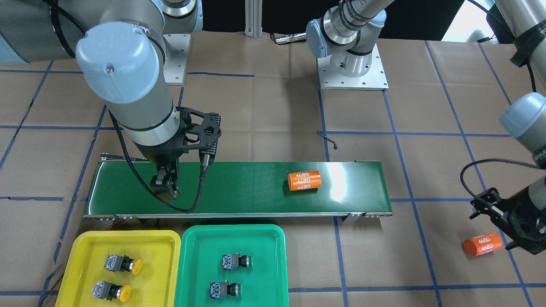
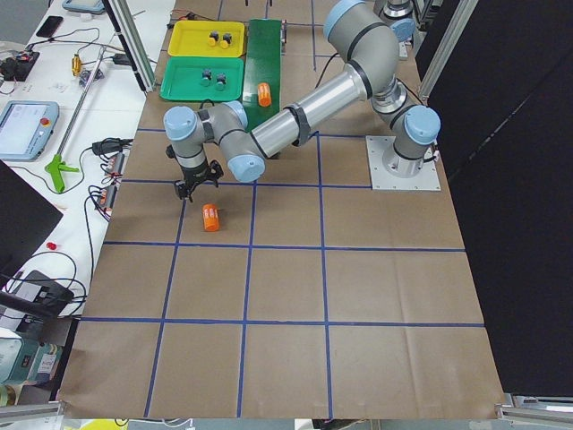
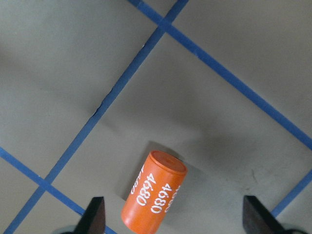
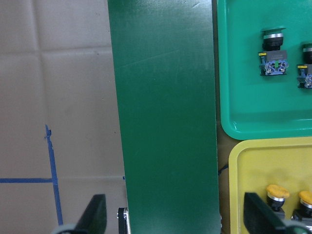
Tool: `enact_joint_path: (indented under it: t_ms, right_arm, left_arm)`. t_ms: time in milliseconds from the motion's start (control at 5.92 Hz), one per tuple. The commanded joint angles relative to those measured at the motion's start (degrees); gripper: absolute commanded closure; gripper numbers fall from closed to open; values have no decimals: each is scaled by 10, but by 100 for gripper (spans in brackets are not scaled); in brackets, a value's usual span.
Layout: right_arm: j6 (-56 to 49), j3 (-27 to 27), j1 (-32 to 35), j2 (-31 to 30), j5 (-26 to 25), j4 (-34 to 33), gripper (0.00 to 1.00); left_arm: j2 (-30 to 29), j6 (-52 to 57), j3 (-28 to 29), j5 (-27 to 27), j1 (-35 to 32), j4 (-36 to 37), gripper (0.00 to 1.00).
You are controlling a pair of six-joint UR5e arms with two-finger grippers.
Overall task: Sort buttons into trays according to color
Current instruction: 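Grasp the second orange cylinder with left while right hovers over trays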
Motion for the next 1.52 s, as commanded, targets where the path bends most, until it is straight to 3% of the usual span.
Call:
enact_joint_path:
  t_ms: [0,338,506,675,844,1013,1181,1350]
  right_arm:
    - [-7,21,0,-15,-1,3,0]
    - [-38,98,-1,-40,0,-28,0]
    - [-39,140,0,-53,-31,-121,0]
    - [-39,156,1,-49,-31,-164,0]
    - [-38,151,1,-50,-29,-164,0]
    - [-32,148,-3,-59,-27,-156,0]
    - [-32,148,-2,-73,-21,-154,0]
    - [-32,147,-7,-77,11,-153,0]
  left_arm:
    - [-41,30,6,47,7,10,2]
    - [-64,46,1,48,10,14,3]
    - [-68,58,6,48,10,16,17]
    - [-69,66,5,48,10,16,59]
    - [-63,67,5,47,10,14,93]
    - [-42,75,4,21,2,-11,100]
    - [-9,88,-1,14,-4,-55,100]
    - [40,98,-11,2,-54,-108,100]
